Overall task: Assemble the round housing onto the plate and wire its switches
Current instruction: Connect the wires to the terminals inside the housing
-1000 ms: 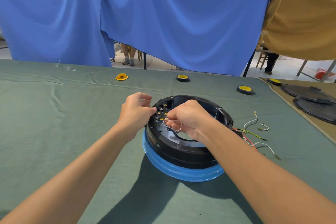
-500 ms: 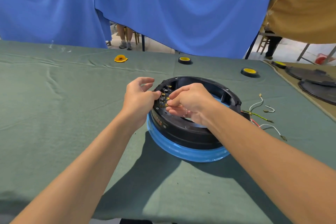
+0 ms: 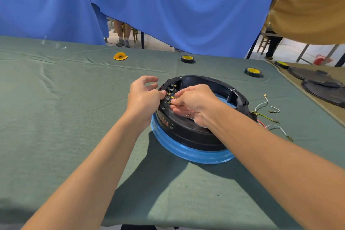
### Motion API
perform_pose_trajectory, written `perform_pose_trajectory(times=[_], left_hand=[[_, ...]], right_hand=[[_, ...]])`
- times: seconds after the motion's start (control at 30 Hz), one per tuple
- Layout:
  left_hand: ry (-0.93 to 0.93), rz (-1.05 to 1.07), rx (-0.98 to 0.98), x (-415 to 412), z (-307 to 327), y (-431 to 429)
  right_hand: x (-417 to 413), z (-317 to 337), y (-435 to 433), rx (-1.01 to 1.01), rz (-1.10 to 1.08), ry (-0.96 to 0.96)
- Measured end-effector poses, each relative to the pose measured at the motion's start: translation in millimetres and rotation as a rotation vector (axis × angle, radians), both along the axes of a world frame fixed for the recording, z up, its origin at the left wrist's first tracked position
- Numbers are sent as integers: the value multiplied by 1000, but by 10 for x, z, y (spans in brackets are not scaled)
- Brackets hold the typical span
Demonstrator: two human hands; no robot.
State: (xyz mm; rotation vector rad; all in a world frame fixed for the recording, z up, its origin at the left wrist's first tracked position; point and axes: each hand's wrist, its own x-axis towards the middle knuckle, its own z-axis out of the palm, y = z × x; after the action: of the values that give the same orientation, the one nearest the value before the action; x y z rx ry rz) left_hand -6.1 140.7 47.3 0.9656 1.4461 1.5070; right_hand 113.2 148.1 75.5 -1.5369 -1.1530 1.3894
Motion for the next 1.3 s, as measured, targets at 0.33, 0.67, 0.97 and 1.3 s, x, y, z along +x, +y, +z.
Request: perform_pose_trajectory(times=[0.33, 0.67, 0.97, 1.3], left_hand=[[-27, -10, -11, 8, 20, -13], [-21, 1, -18, 23, 26, -22], [-65, -16, -26, 24, 38, -19], [-59, -23, -27, 21, 30, -21]], right_hand=[[14, -22, 17, -37, 10, 14], [1, -34, 30, -44, 3, 43], [-23, -9, 95, -32, 14, -33], [-93, -61, 140, -11, -56, -50]])
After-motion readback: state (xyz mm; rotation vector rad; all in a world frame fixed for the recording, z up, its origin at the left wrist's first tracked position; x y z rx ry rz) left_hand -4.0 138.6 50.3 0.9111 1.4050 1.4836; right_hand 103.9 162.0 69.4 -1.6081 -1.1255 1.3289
